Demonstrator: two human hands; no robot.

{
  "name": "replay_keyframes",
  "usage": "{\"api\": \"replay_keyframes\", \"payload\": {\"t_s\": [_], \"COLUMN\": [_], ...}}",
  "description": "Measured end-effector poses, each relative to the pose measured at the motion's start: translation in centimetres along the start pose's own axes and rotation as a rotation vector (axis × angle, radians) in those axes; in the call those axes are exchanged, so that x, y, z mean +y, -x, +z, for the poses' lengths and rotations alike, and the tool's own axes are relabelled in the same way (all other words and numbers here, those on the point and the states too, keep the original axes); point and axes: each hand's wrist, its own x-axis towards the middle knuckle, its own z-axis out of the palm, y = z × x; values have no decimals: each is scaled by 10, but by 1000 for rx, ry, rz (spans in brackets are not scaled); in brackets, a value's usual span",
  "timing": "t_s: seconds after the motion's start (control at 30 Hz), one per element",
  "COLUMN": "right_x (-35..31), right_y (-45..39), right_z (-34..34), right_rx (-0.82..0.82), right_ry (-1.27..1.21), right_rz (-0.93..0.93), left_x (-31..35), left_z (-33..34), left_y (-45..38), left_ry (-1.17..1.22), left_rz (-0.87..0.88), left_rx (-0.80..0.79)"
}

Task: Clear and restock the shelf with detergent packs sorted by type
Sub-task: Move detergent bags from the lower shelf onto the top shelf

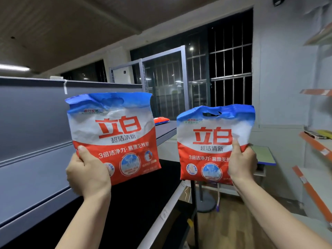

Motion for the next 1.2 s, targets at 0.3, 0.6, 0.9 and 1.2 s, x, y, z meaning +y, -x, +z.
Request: {"api": "replay_keyframes", "payload": {"t_s": [0.3,0.6,0.9,1.2], "right_x": [48,71,102,89], "right_y": [-144,-260,-314,-346], "right_z": [85,172,272,360], "right_rx": [-153,-336,-425,-462], "right_ry": [-70,-218,-286,-433], "right_rz": [-54,-60,-31,21], "left_x": [2,8,-11,-44], "left_z": [136,258,339,398], "left_y": [-7,-17,-74,-184], "left_ry": [-9,-56,-160,-421], "left_rz": [-35,-116,-152,-184], "left_rx": [231,362,448,329]}}
